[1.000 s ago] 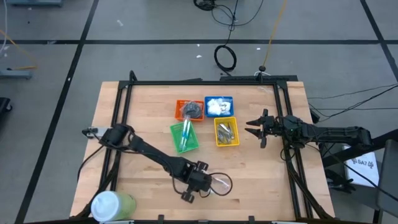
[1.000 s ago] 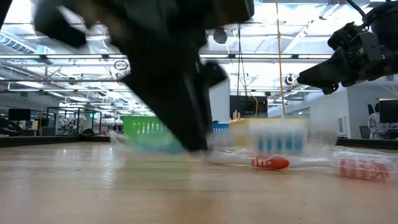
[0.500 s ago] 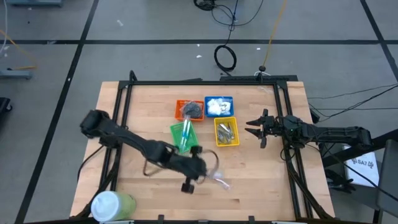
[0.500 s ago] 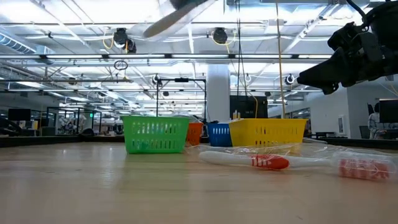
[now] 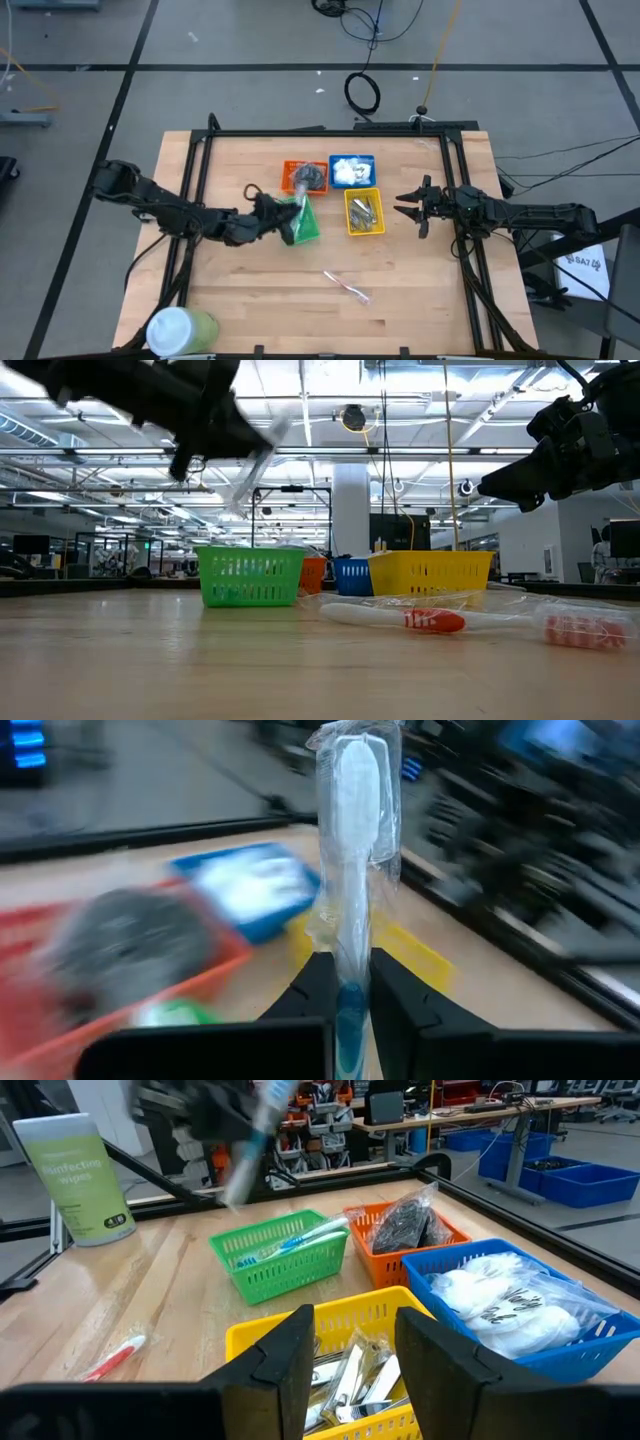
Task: Pick & Place Travel size toiletries
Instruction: Put the blue toothbrush into the green bin
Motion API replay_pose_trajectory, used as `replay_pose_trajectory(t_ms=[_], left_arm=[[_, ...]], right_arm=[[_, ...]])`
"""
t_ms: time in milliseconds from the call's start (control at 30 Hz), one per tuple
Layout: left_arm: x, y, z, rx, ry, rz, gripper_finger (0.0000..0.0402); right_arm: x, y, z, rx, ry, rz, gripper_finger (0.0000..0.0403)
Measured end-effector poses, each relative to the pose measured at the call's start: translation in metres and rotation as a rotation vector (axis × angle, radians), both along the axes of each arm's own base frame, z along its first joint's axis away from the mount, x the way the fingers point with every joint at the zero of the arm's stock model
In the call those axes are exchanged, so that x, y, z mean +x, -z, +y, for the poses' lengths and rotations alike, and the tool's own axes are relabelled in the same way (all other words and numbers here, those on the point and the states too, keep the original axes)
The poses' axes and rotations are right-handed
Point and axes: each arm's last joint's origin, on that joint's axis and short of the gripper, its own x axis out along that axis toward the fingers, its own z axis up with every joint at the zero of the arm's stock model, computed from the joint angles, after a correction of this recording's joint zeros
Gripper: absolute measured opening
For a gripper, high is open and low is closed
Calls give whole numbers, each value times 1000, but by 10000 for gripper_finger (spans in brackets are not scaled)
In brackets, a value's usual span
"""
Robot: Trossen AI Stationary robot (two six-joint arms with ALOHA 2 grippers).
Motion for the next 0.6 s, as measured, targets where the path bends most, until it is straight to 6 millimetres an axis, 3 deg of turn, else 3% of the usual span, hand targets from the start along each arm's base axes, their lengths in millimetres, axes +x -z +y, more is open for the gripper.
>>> replay_pose_trajectory(t_ms=[233, 600], left_arm=[[-15, 33, 18, -145, -180, -40, 29], [-16, 36, 18, -133, -166, -1, 33]], right_arm=[[0, 0, 0, 0, 0, 0, 130], [0, 0, 0, 0, 0, 0, 130]])
